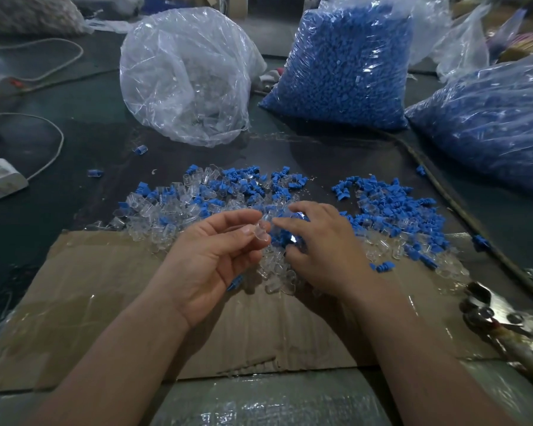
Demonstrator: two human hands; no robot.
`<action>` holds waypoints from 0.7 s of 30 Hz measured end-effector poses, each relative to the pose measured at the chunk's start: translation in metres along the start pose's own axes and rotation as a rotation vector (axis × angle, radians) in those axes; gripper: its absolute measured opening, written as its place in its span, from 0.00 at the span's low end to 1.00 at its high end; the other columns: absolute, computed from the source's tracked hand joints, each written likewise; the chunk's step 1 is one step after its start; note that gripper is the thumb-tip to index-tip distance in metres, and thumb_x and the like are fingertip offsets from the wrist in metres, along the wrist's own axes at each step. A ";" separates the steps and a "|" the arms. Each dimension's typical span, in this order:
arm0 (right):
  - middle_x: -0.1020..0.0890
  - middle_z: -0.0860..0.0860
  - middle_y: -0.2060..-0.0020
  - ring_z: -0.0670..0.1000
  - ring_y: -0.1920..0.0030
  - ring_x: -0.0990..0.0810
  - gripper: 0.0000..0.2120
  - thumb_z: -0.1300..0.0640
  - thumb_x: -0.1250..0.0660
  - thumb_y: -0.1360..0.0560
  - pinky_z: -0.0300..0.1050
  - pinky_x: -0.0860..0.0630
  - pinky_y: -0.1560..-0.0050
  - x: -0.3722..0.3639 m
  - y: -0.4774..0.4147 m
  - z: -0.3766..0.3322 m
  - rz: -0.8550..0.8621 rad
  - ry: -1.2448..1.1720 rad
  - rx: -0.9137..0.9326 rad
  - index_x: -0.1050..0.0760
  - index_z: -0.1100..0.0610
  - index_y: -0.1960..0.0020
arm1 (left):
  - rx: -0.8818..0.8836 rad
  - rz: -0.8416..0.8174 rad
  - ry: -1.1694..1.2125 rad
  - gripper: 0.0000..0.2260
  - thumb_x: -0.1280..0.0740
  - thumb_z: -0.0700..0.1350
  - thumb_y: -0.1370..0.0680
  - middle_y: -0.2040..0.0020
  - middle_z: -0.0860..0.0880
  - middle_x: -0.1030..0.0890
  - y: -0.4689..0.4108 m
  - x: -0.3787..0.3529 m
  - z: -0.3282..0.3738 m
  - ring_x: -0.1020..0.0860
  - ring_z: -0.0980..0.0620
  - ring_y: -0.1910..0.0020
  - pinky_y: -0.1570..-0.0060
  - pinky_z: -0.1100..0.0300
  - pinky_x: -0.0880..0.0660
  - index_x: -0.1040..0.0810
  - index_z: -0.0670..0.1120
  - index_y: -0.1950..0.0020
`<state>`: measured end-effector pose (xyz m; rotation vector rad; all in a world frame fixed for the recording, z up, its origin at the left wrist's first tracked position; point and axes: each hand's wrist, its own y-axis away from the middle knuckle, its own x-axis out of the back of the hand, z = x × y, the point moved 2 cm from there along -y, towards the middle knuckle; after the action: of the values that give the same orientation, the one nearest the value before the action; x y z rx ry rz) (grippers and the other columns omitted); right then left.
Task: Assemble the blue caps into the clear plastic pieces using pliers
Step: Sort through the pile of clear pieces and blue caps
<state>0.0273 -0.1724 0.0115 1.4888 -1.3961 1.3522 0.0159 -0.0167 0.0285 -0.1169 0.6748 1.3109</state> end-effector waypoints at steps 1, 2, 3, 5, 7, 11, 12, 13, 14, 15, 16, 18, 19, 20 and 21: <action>0.35 0.47 0.31 0.48 0.33 0.42 0.20 0.51 0.39 0.25 0.48 0.47 0.33 -0.001 0.000 0.000 0.007 -0.004 0.004 0.33 0.43 0.33 | 0.000 0.000 0.005 0.10 0.36 0.35 0.36 0.63 0.44 0.17 0.000 0.000 0.000 0.20 0.54 0.69 0.70 0.65 0.22 0.21 0.40 0.56; 0.34 0.47 0.32 0.48 0.33 0.42 0.19 0.49 0.38 0.25 0.47 0.47 0.33 -0.001 0.000 0.000 0.012 -0.007 0.007 0.31 0.44 0.34 | -0.002 0.000 0.010 0.11 0.36 0.35 0.37 0.62 0.44 0.17 -0.001 0.001 0.000 0.20 0.54 0.69 0.70 0.65 0.22 0.21 0.40 0.56; 0.33 0.47 0.32 0.48 0.33 0.41 0.17 0.48 0.38 0.25 0.48 0.46 0.33 -0.001 0.000 0.000 0.017 -0.008 0.009 0.29 0.44 0.36 | -0.004 0.001 0.013 0.11 0.36 0.35 0.37 0.62 0.44 0.17 -0.001 0.002 0.000 0.20 0.54 0.68 0.69 0.65 0.22 0.21 0.40 0.56; 0.31 0.46 0.33 0.48 0.33 0.39 0.15 0.47 0.37 0.25 0.47 0.46 0.34 -0.001 0.000 0.000 0.040 -0.021 0.012 0.25 0.45 0.40 | -0.006 0.002 0.015 0.10 0.36 0.35 0.37 0.62 0.44 0.17 -0.002 0.003 -0.001 0.19 0.53 0.68 0.69 0.65 0.22 0.21 0.40 0.57; 0.29 0.46 0.35 0.47 0.35 0.36 0.12 0.47 0.35 0.26 0.46 0.44 0.34 0.000 -0.001 0.001 0.076 -0.046 0.015 0.23 0.46 0.44 | -0.006 0.004 0.019 0.10 0.35 0.34 0.37 0.61 0.43 0.17 -0.002 0.004 -0.001 0.19 0.53 0.67 0.70 0.65 0.22 0.20 0.40 0.58; 0.26 0.48 0.39 0.46 0.37 0.33 0.10 0.48 0.37 0.25 0.42 0.44 0.36 0.001 0.000 -0.001 0.132 -0.056 0.050 0.23 0.51 0.49 | -0.008 0.001 0.024 0.09 0.35 0.34 0.36 0.61 0.43 0.17 -0.002 0.004 -0.001 0.19 0.52 0.67 0.70 0.65 0.22 0.17 0.43 0.64; 0.24 0.49 0.41 0.46 0.40 0.31 0.09 0.49 0.38 0.25 0.41 0.41 0.38 0.003 0.001 -0.002 0.188 -0.120 0.043 0.24 0.52 0.51 | -0.008 -0.005 0.021 0.09 0.35 0.34 0.36 0.61 0.43 0.16 -0.002 0.004 -0.001 0.19 0.53 0.66 0.70 0.65 0.22 0.16 0.43 0.65; 0.22 0.48 0.46 0.45 0.45 0.28 0.06 0.50 0.38 0.25 0.38 0.38 0.43 0.008 0.002 -0.004 0.256 -0.236 0.017 0.26 0.52 0.53 | -0.008 -0.010 0.017 0.09 0.35 0.34 0.36 0.61 0.44 0.16 -0.002 0.004 0.000 0.19 0.53 0.66 0.69 0.65 0.22 0.16 0.44 0.65; 0.21 0.45 0.53 0.42 0.52 0.26 0.04 0.51 0.37 0.25 0.36 0.34 0.49 0.014 0.004 -0.005 0.317 -0.386 -0.007 0.28 0.51 0.55 | -0.007 -0.014 0.014 0.10 0.35 0.34 0.36 0.61 0.44 0.16 -0.001 0.004 0.000 0.19 0.53 0.66 0.69 0.65 0.22 0.16 0.44 0.65; 0.22 0.41 0.59 0.39 0.57 0.25 0.03 0.51 0.36 0.26 0.34 0.31 0.54 0.018 0.007 -0.007 0.363 -0.532 -0.018 0.29 0.49 0.57 | -0.007 -0.018 0.010 0.10 0.35 0.34 0.36 0.61 0.44 0.16 -0.001 0.004 0.000 0.19 0.53 0.66 0.68 0.65 0.22 0.16 0.44 0.65; 0.22 0.40 0.64 0.39 0.60 0.24 0.03 0.50 0.35 0.28 0.31 0.29 0.59 0.022 0.010 -0.008 0.389 -0.658 -0.015 0.29 0.47 0.59 | -0.007 -0.023 0.004 0.10 0.34 0.33 0.37 0.61 0.45 0.16 0.000 0.003 0.000 0.19 0.54 0.66 0.68 0.65 0.22 0.16 0.44 0.65; 0.20 0.39 0.66 0.39 0.64 0.22 0.02 0.48 0.33 0.32 0.30 0.27 0.62 0.028 0.015 -0.013 0.387 -0.876 0.009 0.25 0.44 0.60 | -0.014 -0.030 -0.009 0.10 0.34 0.33 0.37 0.63 0.45 0.17 0.001 0.001 0.001 0.19 0.54 0.67 0.68 0.66 0.22 0.16 0.44 0.65; 0.19 0.38 0.66 0.39 0.65 0.22 0.02 0.49 0.32 0.34 0.30 0.26 0.63 0.029 0.017 -0.015 0.379 -0.954 0.011 0.24 0.44 0.60 | -0.017 -0.032 -0.012 0.09 0.34 0.33 0.38 0.64 0.46 0.17 0.001 0.000 0.001 0.20 0.55 0.68 0.69 0.66 0.23 0.16 0.44 0.65; 0.19 0.38 0.65 0.40 0.65 0.21 0.04 0.49 0.32 0.34 0.30 0.26 0.63 0.029 0.018 -0.016 0.371 -1.003 0.007 0.23 0.43 0.60 | -0.018 -0.034 -0.010 0.09 0.34 0.34 0.37 0.64 0.46 0.18 0.001 -0.001 0.001 0.20 0.55 0.69 0.69 0.67 0.23 0.16 0.44 0.65; 0.19 0.37 0.64 0.41 0.64 0.20 0.05 0.49 0.33 0.34 0.31 0.25 0.62 0.029 0.019 -0.017 0.364 -1.025 -0.003 0.23 0.42 0.58 | -0.018 -0.036 -0.005 0.09 0.34 0.34 0.37 0.65 0.45 0.18 0.001 -0.001 0.001 0.20 0.55 0.70 0.70 0.67 0.23 0.16 0.43 0.65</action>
<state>0.0018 -0.1675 0.0403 2.1222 -2.3666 0.7307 0.0147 -0.0171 0.0302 -0.1397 0.6544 1.2820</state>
